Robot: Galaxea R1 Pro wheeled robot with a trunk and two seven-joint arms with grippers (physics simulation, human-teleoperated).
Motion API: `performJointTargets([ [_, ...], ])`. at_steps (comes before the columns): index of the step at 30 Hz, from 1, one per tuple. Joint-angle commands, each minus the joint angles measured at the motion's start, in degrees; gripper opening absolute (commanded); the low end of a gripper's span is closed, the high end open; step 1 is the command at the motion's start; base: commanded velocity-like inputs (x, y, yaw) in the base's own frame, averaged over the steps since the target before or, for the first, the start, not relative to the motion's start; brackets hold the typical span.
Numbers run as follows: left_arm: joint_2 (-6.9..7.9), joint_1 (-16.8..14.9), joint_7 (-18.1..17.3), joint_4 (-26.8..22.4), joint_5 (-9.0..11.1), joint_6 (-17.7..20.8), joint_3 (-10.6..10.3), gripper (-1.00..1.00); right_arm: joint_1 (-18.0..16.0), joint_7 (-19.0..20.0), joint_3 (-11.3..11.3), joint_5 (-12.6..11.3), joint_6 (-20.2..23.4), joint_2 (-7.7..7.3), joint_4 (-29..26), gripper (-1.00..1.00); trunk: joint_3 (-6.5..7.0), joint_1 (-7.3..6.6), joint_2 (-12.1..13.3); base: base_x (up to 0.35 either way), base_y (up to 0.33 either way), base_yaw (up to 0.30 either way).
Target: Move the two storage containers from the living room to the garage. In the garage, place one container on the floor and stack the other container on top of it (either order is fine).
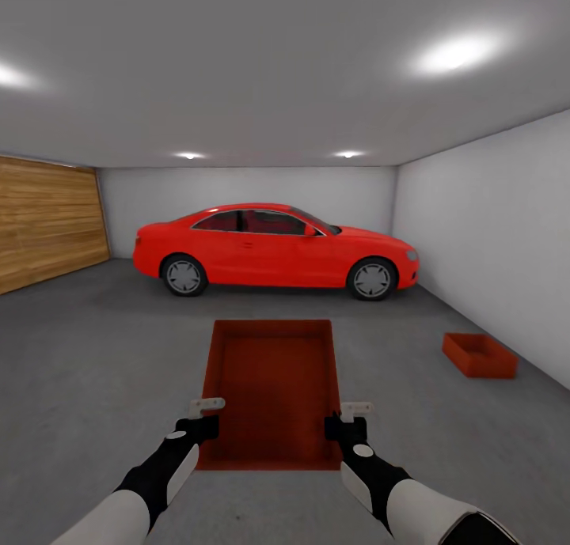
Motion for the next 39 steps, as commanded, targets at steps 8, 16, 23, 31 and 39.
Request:
performJointTargets([
  [8,0.53,-0.05,0.73,-0.37,0.14,0.28,1.0,-1.0,0.0,0.03,-0.97,-0.78,-0.07,-0.4,3.55,-1.0,-0.01,0.05,-0.03,0.321,0.0,0.0],
  [16,0.55,-0.05,0.73,-0.37,0.14,0.28,1.0,-1.0,0.0,0.04,-0.97,-0.78,-0.07,-0.41,3.55,-1.0,-0.01,0.05,-0.03,0.321,0.0,0.0],
  [23,0.53,-0.05,0.74,-0.4,0.14,0.28,1.0,-1.0,0.0,0.05,-0.97,-0.78,-0.05,-0.47,3.55,-1.0,-0.01,0.05,-0.03,0.321,0.0,0.0],
  [31,0.6,-0.05,0.75,-0.42,0.14,0.28,1.0,-1.0,0.0,0.01,-0.97,-0.78,-0.07,-0.47,3.55,-1.0,-0.01,0.05,-0.03,0.321,0.0,0.0],
  [39,0.62,-0.05,0.75,-0.44,0.14,0.28,1.0,-1.0,0.0,0.04,-0.97,-0.78,-0.07,-0.47,3.55,-1.0,-0.01,0.05,-0.03,0.321,0.0,0.0],
])
